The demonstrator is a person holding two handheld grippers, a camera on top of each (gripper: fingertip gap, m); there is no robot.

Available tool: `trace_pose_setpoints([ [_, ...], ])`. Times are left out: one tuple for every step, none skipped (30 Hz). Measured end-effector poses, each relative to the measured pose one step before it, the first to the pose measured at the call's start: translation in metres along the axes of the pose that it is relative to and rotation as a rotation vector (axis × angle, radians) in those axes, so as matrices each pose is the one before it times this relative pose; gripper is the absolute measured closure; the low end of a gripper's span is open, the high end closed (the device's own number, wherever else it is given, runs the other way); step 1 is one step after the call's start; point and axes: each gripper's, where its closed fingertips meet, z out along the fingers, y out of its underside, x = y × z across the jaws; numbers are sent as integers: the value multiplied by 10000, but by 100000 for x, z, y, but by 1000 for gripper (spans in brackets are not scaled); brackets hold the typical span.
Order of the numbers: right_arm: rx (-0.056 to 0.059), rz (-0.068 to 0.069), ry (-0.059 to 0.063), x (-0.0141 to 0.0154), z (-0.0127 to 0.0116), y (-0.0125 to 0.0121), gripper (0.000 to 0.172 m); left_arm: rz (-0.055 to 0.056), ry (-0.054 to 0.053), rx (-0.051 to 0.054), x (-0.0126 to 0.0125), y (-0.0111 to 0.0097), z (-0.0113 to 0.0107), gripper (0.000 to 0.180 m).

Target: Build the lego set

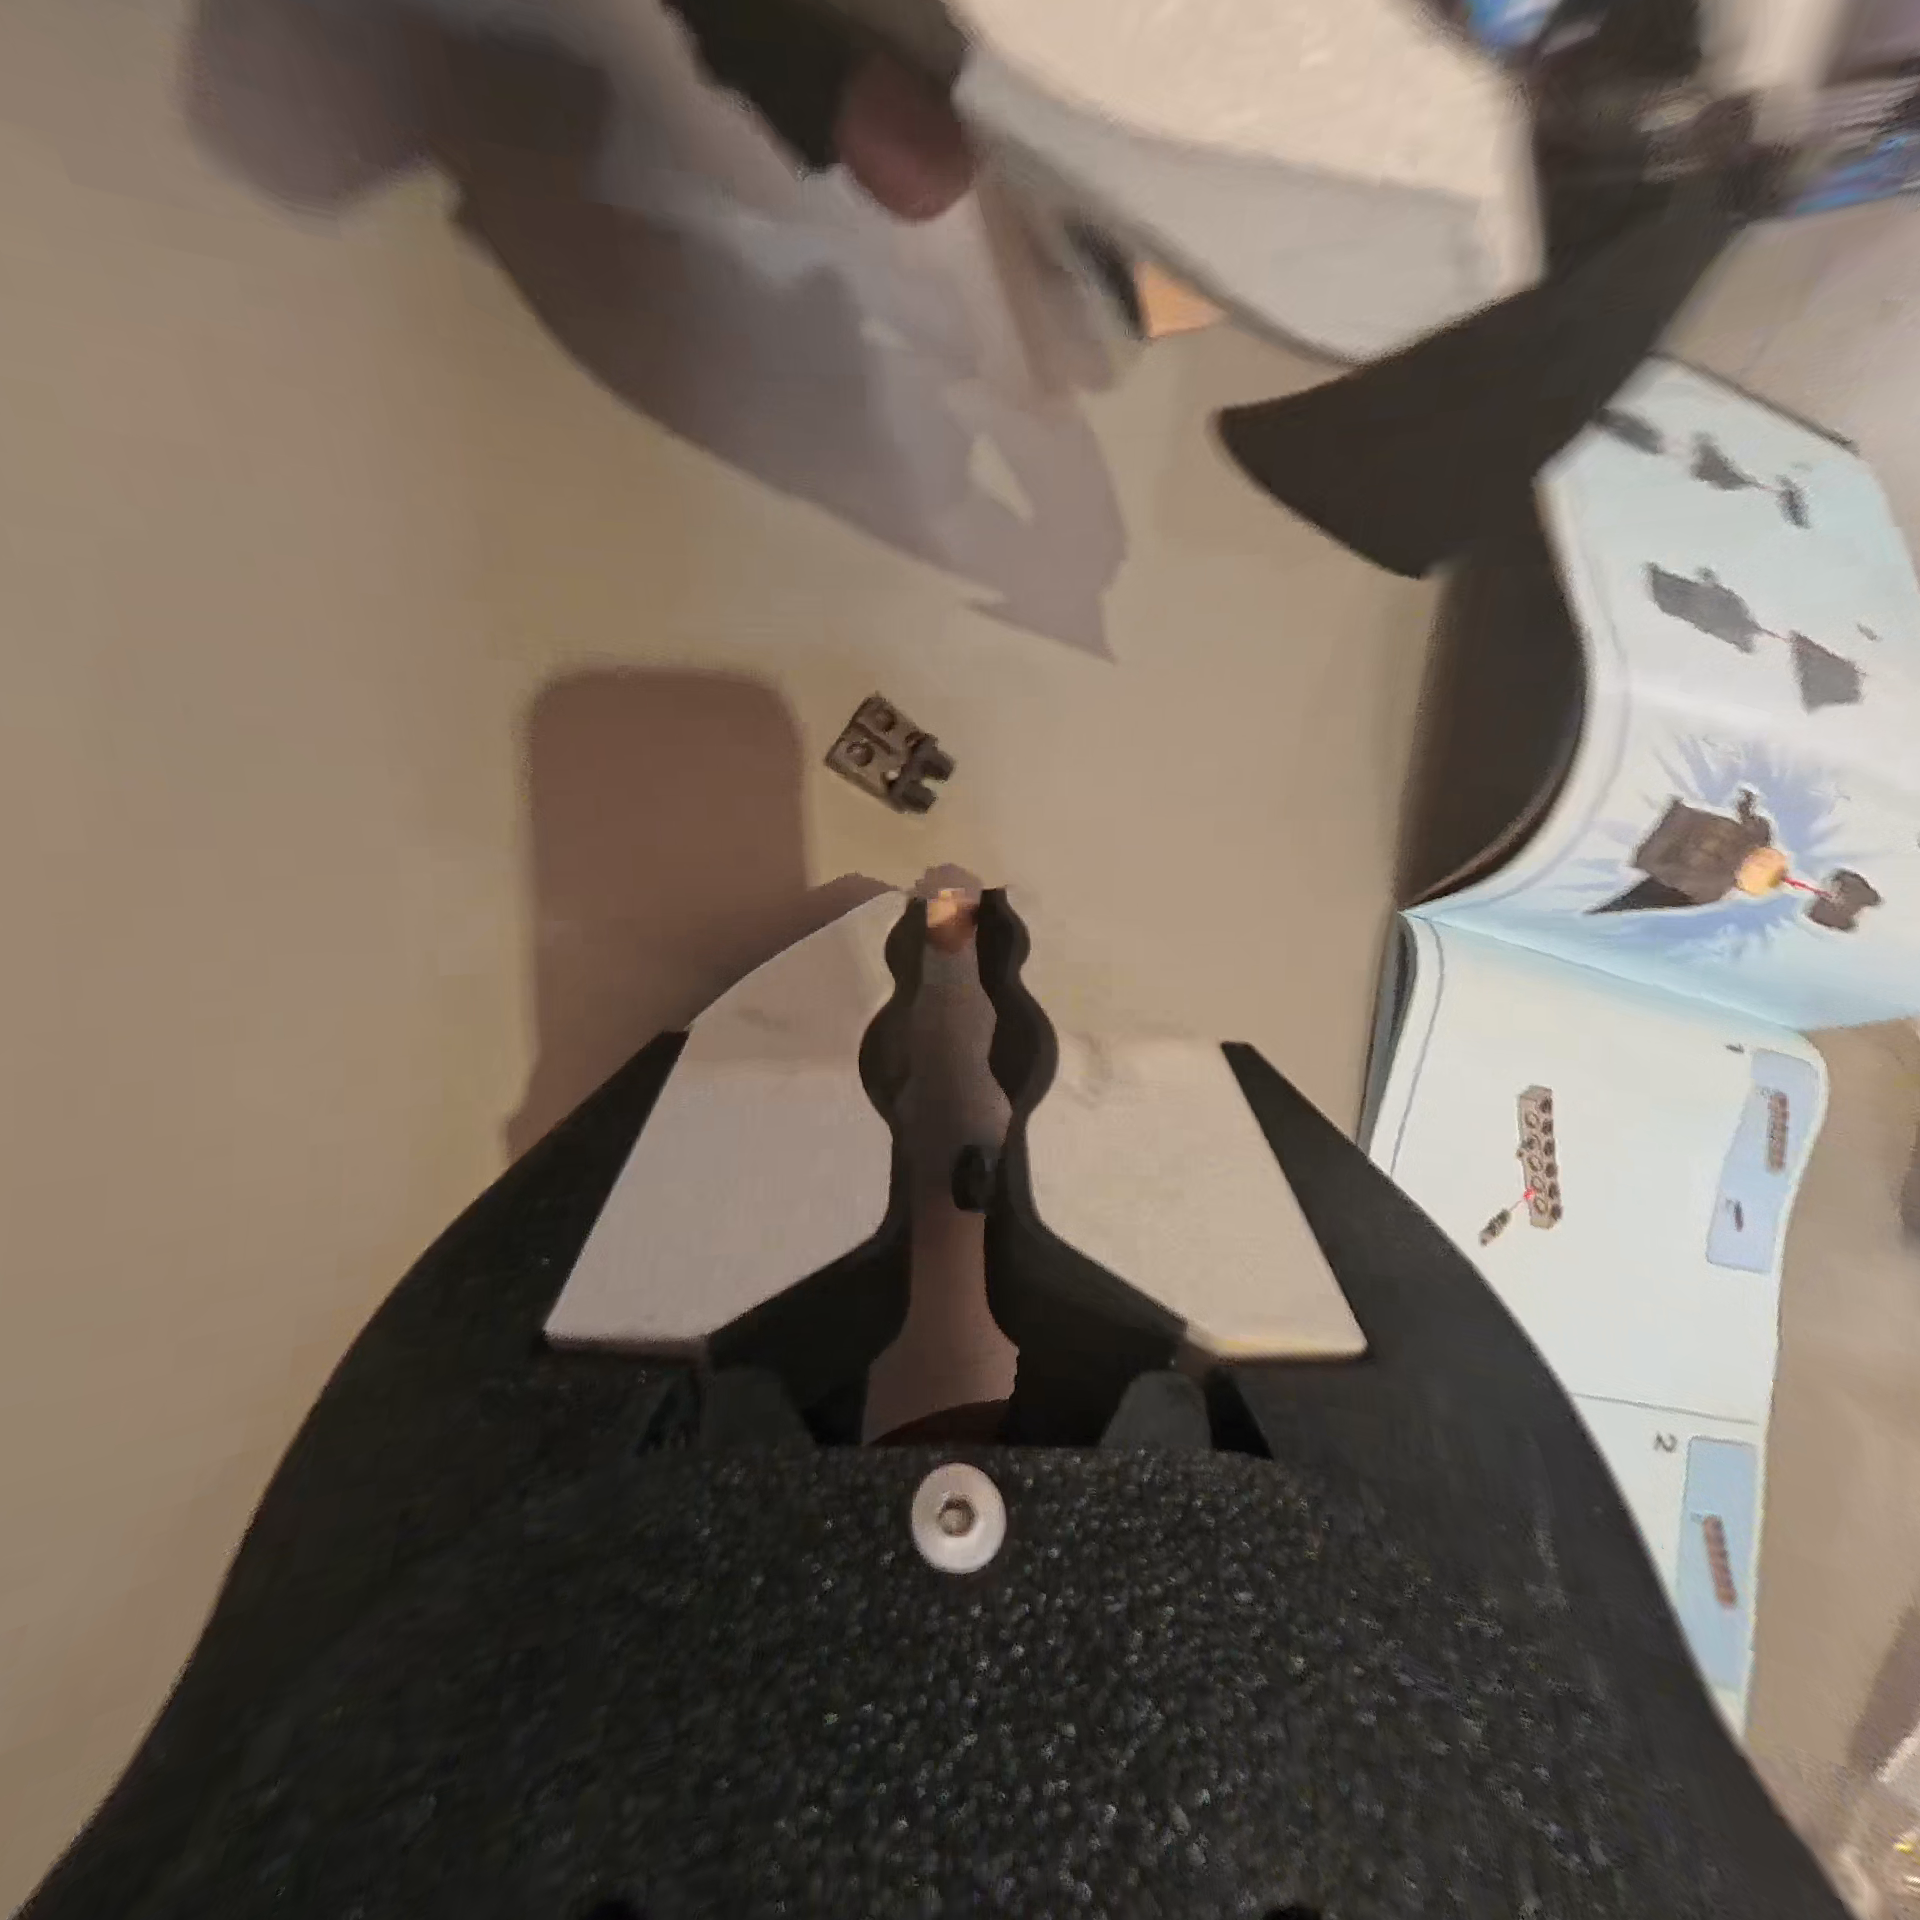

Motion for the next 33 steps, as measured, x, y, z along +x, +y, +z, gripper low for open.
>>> trace_pose_setpoints([
  [569, 439, 166, 486, -537, -458, 161, -121, 42, 49, 65, 9, 37, 169],
  [665, 485, 198, 611, -645, -578, 162, -154, 67, 58, 84, -4, 47, 169],
  [747, 489, 171, 620, -707, -745, 162, -195, 86, 70, 109, -24, 46, 169],
  [820, 457, 16, 429, -728, -931, 162, -246, 116, 91, 133, -65, 40, 169],
  [909, 410, -106, 235, -735, -1170, 162, -278, 164, 107, 203, -102, 24, 169],
  [978, 393, -147, 131, -721, -1360, 162, -298, 185, 150, 231, -177, 27, 169],
  [970, 436, -150, 104, -611, -1441, 162, -316, 207, 184, 265, -232, 15, 169],
  [924, 460, -214, -6, -451, -1402, 162, -332, 214, 189, 255, -216, 2, 170],
  [812, 412, -269, -129, -267, -1248, 162, -329, 231, 163, 271, -176, 23, 170],
  [692, 352, -256, -159, -94, -1011, 162, -291, 237, 154, 280, -165, 21, 170],
  [542, 347, -247, -153, 103, -687, 162, -252, 241, 169, 306, -175, 6, 169],
  [343, 347, -261, -176, 246, -309, 162, -224, 237, 163, 305, -173, 7, 169],
  [188, 301, -179, -62, 343, 0, 162, -206, 220, 120, 293, -125, 24, 169],
  [127, 228, -78, 80, 339, 143, 161, -197, 201, 97, 278, -86, 37, 169],
  [53, 195, -66, 97, 300, 223, 162, -178, 210, 118, 302, -131, 28, 170],
  [31, 188, -73, 79, 214, 205, 161, -158, 196, 128, 276, -167, 21, 169],
  [27, 210, -97, 59, 135, 160, 161, -156, 147, 110, 210, -153, -4, 170],
  [79, 203, -79, 71, 8, 67, 162, -156, 132, 110, 159, -167, -18, 170],
  [116, 204, -95, 47, -84, 0, 162, -150, 113, 126, 125, -194, -60, 170],
  [85, 251, -96, 89, -125, 36, 162, -142, 114, 149, 103, -241, -78, 170],
  [109, 282, -120, 90, -137, -21, 162, -132, 113, 142, 85, -253, -97, 170],
  [152, 325, -228, -40, -149, -83, 162, -123, 97, 121, 68, -224, -80, 170],
  [166, 371, -307, -139, -130, -105, 162, -134, 99, 106, 79, -210, -71, 170],
  [156, 362, -332, -194, -104, -125, 162, -146, 111, 116, 100, -195, -65, 170],
  [146, 294, -290, -185, -77, -115, 162, -149, 121, 118, 117, -192, -55, 170],
  [119, 220, -192, -102, -56, -96, 162, -144, 129, 121, 146, -181, -41, 170],
  [107, 189, -171, -109, -18, -88, 162, -138, 133, 97, 152, -145, -17, 170],
  [96, 235, -224, -194, 28, -71, 162, -127, 126, 107, 157, -172, -17, 170],
  [104, 261, -219, -207, 62, -48, 162, -139, 151, 123, 194, -184, -20, 170],
  [103, 209, -145, -133, 75, -29, 162, -154, 130, 144, 178, -216, -5, 170],
  [74, 151, -93, -94, 99, 38, 162, -144, 107, 137, 160, -199, 4, 170],
  [59, 112, -72, -99, 116, 61, 162, -140, 91, 134, 136, -186, 10, 170],
  [63, 99, -76, -115, 113, 56, 162, -129, 69, 95, 99, -126, 24, 170],
])
